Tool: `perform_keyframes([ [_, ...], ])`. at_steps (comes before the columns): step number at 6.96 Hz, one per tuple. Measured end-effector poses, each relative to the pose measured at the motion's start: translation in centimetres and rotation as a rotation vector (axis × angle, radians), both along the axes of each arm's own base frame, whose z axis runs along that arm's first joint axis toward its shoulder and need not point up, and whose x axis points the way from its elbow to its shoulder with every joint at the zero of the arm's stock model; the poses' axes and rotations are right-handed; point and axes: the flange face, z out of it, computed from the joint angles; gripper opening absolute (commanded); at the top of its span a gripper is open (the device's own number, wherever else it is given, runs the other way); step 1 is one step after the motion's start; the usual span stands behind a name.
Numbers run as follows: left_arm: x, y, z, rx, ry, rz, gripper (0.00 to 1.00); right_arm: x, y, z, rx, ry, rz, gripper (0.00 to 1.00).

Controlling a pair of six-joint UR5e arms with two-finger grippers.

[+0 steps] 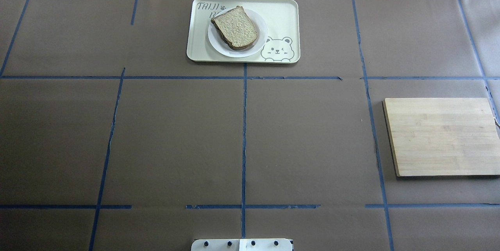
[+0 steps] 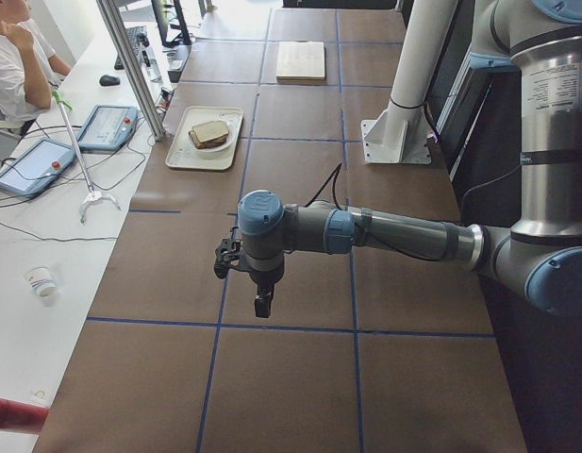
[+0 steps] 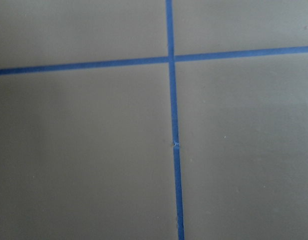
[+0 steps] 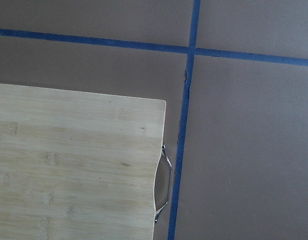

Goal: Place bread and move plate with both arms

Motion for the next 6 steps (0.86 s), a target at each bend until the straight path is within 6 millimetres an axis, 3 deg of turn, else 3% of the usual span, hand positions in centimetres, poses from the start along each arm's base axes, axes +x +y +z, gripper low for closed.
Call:
perform_keyframes([
  [6,0.3,0.7,0.41,-0.024,0.047,0.0,1.0,-0.29,0.6,0.54,-0.016,-0.045,-0.003,1.0],
])
